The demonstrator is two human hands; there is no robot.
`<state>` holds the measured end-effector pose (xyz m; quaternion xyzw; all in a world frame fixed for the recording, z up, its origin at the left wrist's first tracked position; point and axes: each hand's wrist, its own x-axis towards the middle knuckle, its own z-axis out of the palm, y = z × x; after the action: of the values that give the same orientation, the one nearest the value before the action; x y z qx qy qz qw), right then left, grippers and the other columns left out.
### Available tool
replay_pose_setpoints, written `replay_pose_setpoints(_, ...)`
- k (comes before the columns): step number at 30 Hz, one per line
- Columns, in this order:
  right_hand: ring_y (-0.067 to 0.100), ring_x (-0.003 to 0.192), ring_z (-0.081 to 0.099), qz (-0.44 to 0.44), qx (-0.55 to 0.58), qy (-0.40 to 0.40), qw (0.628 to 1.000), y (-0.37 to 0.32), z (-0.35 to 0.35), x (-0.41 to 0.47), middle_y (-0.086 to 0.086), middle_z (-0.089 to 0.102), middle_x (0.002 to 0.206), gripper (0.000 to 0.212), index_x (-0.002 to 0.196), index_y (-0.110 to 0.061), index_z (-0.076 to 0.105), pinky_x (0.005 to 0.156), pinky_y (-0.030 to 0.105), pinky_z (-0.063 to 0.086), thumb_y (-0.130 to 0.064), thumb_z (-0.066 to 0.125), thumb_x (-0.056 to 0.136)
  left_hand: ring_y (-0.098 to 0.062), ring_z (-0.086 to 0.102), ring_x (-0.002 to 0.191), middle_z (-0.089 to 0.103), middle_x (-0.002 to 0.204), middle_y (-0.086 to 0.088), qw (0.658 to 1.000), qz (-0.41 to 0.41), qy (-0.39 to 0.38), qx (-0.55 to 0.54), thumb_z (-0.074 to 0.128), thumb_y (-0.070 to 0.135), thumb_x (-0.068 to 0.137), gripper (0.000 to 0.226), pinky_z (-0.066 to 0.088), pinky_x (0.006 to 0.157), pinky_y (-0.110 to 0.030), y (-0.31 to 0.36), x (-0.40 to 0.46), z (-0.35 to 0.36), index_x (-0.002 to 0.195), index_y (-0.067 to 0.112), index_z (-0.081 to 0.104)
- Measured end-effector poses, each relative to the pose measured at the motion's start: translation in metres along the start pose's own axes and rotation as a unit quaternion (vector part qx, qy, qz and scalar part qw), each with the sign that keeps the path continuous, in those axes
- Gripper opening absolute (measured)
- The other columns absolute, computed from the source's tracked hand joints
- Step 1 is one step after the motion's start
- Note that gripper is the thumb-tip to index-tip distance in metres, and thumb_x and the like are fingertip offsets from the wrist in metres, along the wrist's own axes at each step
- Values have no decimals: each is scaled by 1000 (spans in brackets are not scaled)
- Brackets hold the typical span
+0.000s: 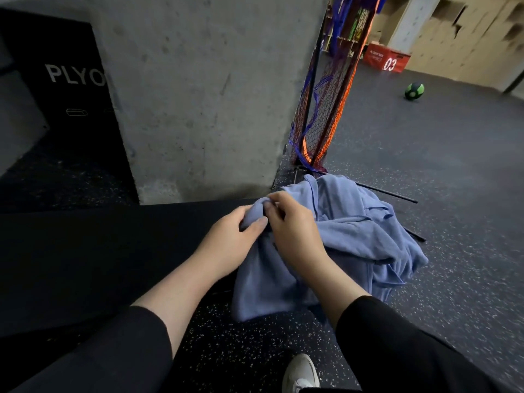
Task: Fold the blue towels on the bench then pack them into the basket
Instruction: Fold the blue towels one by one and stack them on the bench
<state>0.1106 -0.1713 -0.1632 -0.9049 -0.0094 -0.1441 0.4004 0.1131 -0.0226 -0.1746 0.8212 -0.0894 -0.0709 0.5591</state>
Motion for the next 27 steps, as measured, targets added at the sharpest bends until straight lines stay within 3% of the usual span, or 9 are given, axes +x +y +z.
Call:
replay_pose_setpoints(1,7,75,60,-1,8,-1,1000,-4,2,0,-9,66,79,13,103,-22,65,70,27,48,-29,54,102,-1,64,88,72,95,15,1000,3,27,-7,59,37,100,14,48,73,-21,1,0,-4,106,28,68)
replay_pose_setpoints(4,5,80,60,-12,20,6,1000,-12,7,3,-10,67,79,12,102,-21,68,73,23,47,-28,58,100,-12,50,64,62,70,-5,996,3,87,-14,58,34,101,34,39,61,-32,-4,1,-20,81,6,62)
replay_pose_setpoints(8,6,79,58,-38,8,-22,999,-27,24,10,-9,69,84,11,102,-23,68,72,24,45,-31,63,97,-14,56,73,68,86,-18,987,-14,146,-63,56,33,102,34,49,68,-43,-8,-4,-50,90,3,64)
replay_pose_setpoints(10,11,85,57,-67,-67,-64,993,-31,36,14,-8,67,91,17,106,-21,67,75,29,44,-34,66,94,-14,60,78,71,93,-17,975,-19,196,-101,54,32,103,31,52,74,-40,-8,-8,-70,92,6,66)
replay_pose_setpoints(13,25,88,58,-100,-172,-87,976,-29,54,17,-4,57,87,21,94,-16,65,77,43,48,-37,66,92,-14,60,82,69,89,-12,953,-33,264,-145,52,35,104,33,51,75,-37,-14,-12,-103,95,6,66)
replay_pose_setpoints(18,28,88,60,-95,-158,-69,980,-38,77,25,2,62,91,17,99,-17,69,75,41,49,-32,62,95,-16,60,80,66,85,-13,934,-45,330,-133,52,38,103,36,51,73,-37,-30,-22,-149,94,6,65)
replay_pose_setpoints(21,25,94,63,-43,-99,-106,989,-44,92,29,0,72,98,19,111,-19,67,74,34,45,-27,57,97,-19,65,98,68,99,-2,939,-72,335,-42,57,32,102,23,49,82,-32,-49,-25,-168,106,13,68)
replay_pose_setpoints(24,22,113,63,4,-100,-229,968,-32,107,27,-1,68,125,43,140,-22,54,84,28,45,-25,57,98,-25,57,121,57,134,-4,931,-136,301,156,61,31,99,41,49,98,-39,-73,-28,-176,138,22,55)
replay_pose_setpoints(27,26,114,62,-15,-203,-317,926,-9,115,19,4,66,128,46,138,-23,55,86,29,44,-30,63,93,-21,64,104,66,113,2,943,-118,194,242,62,35,97,23,52,88,-36,-76,-34,-164,118,25,65)
